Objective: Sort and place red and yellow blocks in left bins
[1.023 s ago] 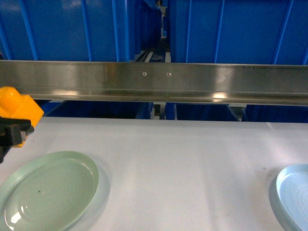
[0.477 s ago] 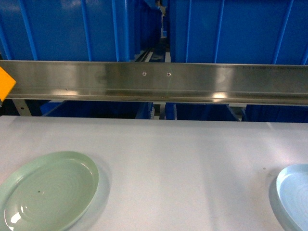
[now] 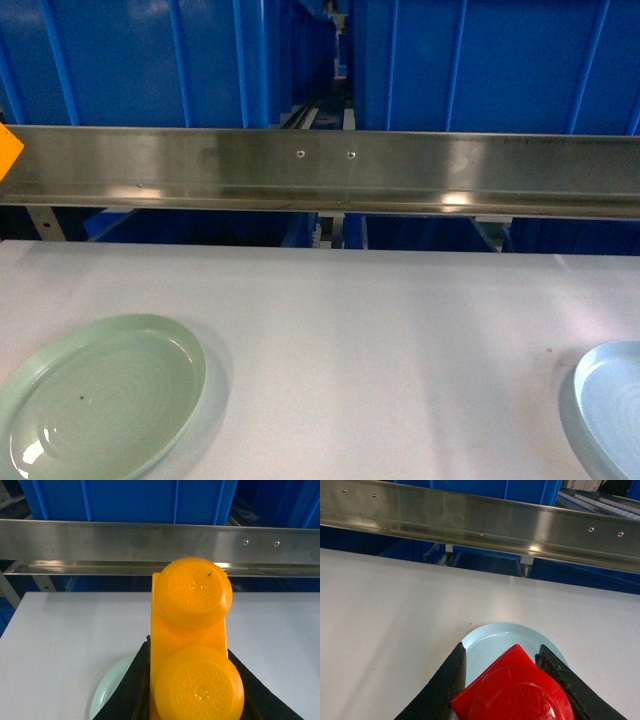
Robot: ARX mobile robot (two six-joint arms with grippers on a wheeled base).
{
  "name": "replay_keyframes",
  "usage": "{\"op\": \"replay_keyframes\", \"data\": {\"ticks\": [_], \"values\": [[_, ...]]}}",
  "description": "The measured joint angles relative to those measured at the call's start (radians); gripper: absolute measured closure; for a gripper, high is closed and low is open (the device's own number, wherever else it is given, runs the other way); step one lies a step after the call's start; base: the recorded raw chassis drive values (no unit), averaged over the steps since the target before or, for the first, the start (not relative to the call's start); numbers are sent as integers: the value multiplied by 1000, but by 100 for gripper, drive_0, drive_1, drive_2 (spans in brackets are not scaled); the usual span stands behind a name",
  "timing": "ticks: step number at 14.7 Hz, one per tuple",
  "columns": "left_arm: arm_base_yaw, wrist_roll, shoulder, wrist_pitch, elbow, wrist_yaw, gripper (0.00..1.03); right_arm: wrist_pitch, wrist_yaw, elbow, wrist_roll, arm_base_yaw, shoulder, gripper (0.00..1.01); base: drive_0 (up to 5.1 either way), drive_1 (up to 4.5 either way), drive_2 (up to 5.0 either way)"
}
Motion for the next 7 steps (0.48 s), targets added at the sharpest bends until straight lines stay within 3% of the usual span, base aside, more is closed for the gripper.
{"op": "replay_keyframes", "data": {"ticks": [7], "values": [[-3,0,0,1,2,3,77,2,3,0,0,0,-1,65,0,0,0]]}}
